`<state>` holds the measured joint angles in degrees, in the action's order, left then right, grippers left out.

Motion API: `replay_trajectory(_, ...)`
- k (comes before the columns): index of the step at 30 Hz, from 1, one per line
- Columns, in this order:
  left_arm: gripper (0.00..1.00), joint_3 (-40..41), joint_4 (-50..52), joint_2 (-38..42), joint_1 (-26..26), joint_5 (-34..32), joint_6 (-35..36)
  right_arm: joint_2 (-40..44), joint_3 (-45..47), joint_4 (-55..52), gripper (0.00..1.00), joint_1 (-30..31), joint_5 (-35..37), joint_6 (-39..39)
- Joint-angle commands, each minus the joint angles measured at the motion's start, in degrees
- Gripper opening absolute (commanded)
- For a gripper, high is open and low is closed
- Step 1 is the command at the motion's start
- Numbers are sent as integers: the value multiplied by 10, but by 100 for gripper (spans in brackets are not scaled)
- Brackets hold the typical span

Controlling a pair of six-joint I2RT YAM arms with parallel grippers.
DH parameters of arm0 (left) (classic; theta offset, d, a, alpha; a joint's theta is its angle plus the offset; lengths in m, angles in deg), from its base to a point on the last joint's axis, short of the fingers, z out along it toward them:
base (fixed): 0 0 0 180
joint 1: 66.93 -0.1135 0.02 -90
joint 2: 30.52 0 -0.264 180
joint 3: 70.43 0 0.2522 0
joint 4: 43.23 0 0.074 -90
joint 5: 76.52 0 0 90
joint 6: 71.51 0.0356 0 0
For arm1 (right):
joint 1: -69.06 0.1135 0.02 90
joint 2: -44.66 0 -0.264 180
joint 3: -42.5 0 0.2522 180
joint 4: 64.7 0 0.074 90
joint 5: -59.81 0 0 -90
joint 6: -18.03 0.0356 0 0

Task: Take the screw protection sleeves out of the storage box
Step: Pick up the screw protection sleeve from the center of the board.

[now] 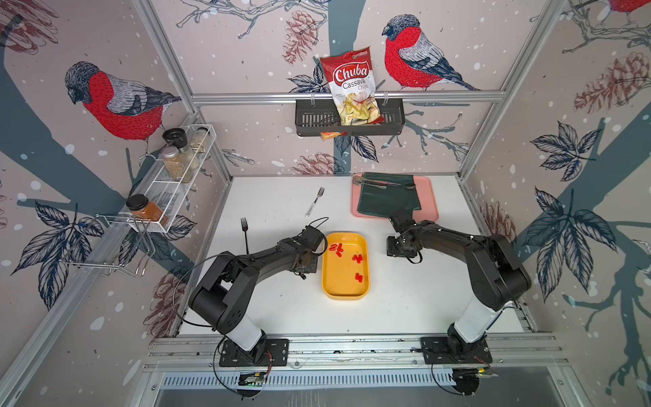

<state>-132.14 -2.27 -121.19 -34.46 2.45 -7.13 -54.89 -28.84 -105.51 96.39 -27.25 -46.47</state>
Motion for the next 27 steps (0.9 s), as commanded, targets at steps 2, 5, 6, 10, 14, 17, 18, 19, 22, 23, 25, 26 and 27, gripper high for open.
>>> replay_trajectory(2,37,-13,40,34,-1,1,9,0,1,7,57,0,5,5)
replay_trajectory(5,45,-18,67,39,0,-1,15,0,3,10,57,1,4,5)
replay_trajectory(6,45,-16,70,41,0,-4,16,0,4,12,57,2,3,6)
replay_trajectory(10,46,-7,69,37,6,31,29,-3,2,12,57,2,1,6)
replay_trajectory(14,50,-11,84,16,34,45,22,1,2,11,57,4,2,5)
replay_trajectory(17,51,-9,90,4,43,35,6,1,2,10,57,4,2,6)
replay_trajectory(18,51,-5,89,2,44,32,1,1,2,10,57,5,2,7)
replay_trajectory(19,51,-2,89,1,44,29,-1,2,2,10,57,5,2,7)
replay_trajectory(22,51,4,87,1,44,22,-4,1,2,10,57,6,2,7)
replay_trajectory(23,51,3,89,0,43,14,-7,1,2,10,57,6,2,6)
replay_trajectory(25,49,0,88,-3,42,6,-8,1,2,12,57,6,2,6)
replay_trajectory(26,48,0,87,-6,43,2,-9,1,2,12,57,7,2,6)
replay_trajectory(27,47,-1,85,-10,43,-3,-10,-1,2,12,57,7,2,6)
